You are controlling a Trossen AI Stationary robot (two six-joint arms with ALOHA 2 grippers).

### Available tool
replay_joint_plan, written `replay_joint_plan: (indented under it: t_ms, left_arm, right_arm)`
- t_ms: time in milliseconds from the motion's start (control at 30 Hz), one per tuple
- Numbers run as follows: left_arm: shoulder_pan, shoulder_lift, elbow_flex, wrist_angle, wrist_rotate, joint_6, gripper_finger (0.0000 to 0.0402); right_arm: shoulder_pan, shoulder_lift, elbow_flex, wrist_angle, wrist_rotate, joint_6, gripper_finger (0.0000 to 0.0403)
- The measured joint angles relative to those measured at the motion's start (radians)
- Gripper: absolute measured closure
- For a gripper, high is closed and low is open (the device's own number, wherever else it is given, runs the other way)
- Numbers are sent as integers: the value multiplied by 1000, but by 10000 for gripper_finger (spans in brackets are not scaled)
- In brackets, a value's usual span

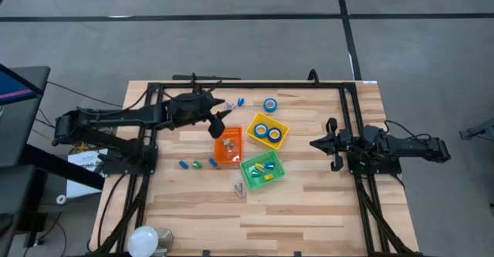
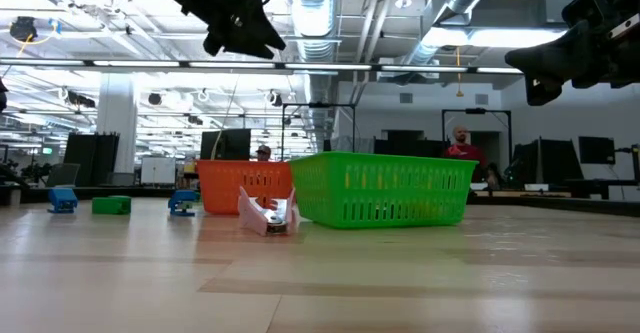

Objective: Pick and place Stapler, Stapler remover, tape
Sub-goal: Put the green stapler into the green bin

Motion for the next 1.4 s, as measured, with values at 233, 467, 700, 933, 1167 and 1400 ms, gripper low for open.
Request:
replay_joint_plan:
  t_ms: [233, 467, 700, 933, 1167, 1400]
  left_arm:
    - [70, 0, 95, -167, 0, 0, 194]
    - [158, 1, 125, -327, 12, -21, 194]
    - [235, 53, 125, -377, 22, -202, 194]
    - [280, 134, 125, -429, 145, -323, 194]
    - [292, 186, 125, -524, 225, -332, 166]
    - [344, 218, 194, -638, 248, -412, 121]
  right_arm:
    - [0, 0, 0, 0, 0, 0, 402]
    - [0, 0, 0, 0, 0, 0, 402]
    - [0, 0, 0, 0, 0, 0, 402]
    - [0, 0, 0, 0, 0, 0, 402]
    - [0, 0, 0, 0, 0, 0, 402]
    - [0, 0, 0, 0, 0, 0, 402]
